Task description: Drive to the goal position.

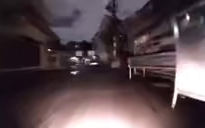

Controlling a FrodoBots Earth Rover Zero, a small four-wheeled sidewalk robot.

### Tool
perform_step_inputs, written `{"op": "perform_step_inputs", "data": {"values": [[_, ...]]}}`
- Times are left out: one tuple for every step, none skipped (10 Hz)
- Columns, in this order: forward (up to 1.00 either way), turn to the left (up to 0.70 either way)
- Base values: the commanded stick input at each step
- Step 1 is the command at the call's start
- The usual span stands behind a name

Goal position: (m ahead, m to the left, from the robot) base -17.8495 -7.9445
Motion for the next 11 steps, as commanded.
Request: {"op": "perform_step_inputs", "data": {"values": [[1.0, 0.0], [1.0, -0.23], [1.0, 0.0], [1.0, 0.0], [1.0, 0.0], [1.0, 0.0], [1.0, 0.0], [1.0, 0.0], [1.0, -0.03], [1.0, -0.22], [1.0, -0.07]]}}
